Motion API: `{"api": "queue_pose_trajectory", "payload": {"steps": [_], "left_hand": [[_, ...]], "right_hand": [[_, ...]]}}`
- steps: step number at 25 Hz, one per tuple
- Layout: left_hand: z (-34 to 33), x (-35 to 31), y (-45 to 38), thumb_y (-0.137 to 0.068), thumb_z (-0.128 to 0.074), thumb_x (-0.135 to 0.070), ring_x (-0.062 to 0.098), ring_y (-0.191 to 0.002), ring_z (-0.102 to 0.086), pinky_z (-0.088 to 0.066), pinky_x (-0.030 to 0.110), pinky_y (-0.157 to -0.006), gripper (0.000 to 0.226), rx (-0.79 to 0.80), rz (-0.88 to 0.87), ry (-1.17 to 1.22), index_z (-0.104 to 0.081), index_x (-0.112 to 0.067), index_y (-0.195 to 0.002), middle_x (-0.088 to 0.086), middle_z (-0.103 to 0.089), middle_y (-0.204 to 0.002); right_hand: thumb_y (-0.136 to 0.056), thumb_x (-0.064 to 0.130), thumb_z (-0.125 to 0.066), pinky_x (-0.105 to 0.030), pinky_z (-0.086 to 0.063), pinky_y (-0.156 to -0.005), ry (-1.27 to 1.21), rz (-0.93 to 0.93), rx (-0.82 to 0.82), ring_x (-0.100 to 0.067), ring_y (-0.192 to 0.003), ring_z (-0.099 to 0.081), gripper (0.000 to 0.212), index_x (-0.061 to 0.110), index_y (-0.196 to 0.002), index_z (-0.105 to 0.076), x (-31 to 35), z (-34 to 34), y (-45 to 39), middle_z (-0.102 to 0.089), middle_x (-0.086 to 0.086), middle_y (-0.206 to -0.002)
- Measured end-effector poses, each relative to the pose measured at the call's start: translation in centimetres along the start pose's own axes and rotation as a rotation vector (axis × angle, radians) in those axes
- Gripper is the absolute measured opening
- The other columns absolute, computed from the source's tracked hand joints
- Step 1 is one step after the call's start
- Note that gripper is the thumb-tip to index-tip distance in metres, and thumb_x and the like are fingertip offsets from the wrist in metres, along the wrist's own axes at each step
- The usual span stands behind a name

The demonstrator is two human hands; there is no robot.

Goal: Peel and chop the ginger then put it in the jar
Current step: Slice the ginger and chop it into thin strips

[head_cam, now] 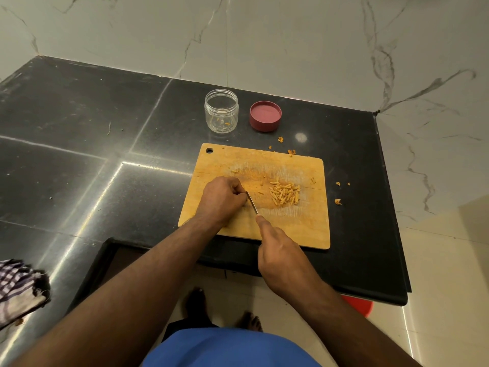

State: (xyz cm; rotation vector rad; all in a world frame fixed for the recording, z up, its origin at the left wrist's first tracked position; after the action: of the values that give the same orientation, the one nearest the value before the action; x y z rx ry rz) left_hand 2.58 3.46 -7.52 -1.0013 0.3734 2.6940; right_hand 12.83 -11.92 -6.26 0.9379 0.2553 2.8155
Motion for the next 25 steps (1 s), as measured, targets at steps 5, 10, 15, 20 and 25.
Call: {"api": "queue_pose_trajectory", "payload": {"steps": [5,10,15,20,25], "left_hand": [[0.0,0.2,-0.1,-0.089,-0.069,-0.018,0.007,-0.077,-0.059,-0.036,0.014,-0.056,0.007,-0.001,0.0,-0.01,-0.075,-0.017,-0.091,-0.005,-0.07,-0.089],[0.1,0.4,-0.2,-0.091,-0.067,-0.02,0.005,-0.079,-0.057,-0.037,0.013,-0.058,0.011,0.018,0.005,-0.033,-0.076,-0.018,-0.097,-0.006,-0.07,-0.095],[0.1,0.2,-0.1,-0.091,-0.067,-0.018,0.006,-0.073,-0.056,-0.035,0.014,-0.055,0.009,0.013,0.011,-0.025,-0.075,-0.017,-0.094,-0.006,-0.068,-0.089],[0.0,0.3,-0.1,-0.088,-0.069,-0.018,0.005,-0.073,-0.058,-0.036,0.015,-0.055,0.007,0.003,0.006,-0.016,-0.076,-0.018,-0.09,-0.006,-0.07,-0.087],[0.0,0.2,-0.1,-0.088,-0.069,-0.019,0.007,-0.075,-0.059,-0.038,0.015,-0.056,0.006,-0.006,0.006,-0.018,-0.075,-0.018,-0.089,-0.005,-0.07,-0.085]], "right_hand": [[-0.103,0.017,-0.038,-0.027,-0.05,-0.065,0.007,-0.013,-0.075,-0.012,-0.077,-0.054,0.055,0.026,-0.155,-0.022,-0.7,0.4,2.4,-0.053,0.002,-0.113],[-0.103,0.017,-0.039,-0.027,-0.05,-0.071,-0.076,0.035,-0.134,-0.01,-0.083,-0.054,0.054,0.028,-0.154,-0.023,-0.7,0.9,1.8,-0.052,0.007,-0.112],[-0.103,0.019,-0.037,-0.033,-0.049,-0.084,-0.075,0.029,-0.056,-0.013,-0.097,-0.053,0.055,0.026,-0.155,-0.02,0.1,0.5,0.5,-0.051,0.0,-0.127],[-0.103,0.018,-0.035,-0.042,-0.05,-0.082,-0.033,0.023,-0.004,-0.02,-0.096,-0.056,0.054,0.025,-0.154,-0.02,0.4,0.3,-0.3,-0.053,-0.005,-0.124],[-0.103,0.019,-0.035,-0.037,-0.05,-0.076,-0.022,0.006,0.004,-0.015,-0.088,-0.053,0.055,0.027,-0.155,-0.017,0.3,-0.1,0.2,-0.053,-0.002,-0.117]]}}
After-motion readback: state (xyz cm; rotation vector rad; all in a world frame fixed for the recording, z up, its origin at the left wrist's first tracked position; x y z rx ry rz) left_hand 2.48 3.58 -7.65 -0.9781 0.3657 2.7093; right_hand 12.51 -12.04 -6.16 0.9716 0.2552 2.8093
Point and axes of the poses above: each hand's wrist, its own y-axis away from the middle knuckle, its own z-axis out of the back of the hand, x = y × z, the point moved 2 cm from there along -y, towards the middle knuckle
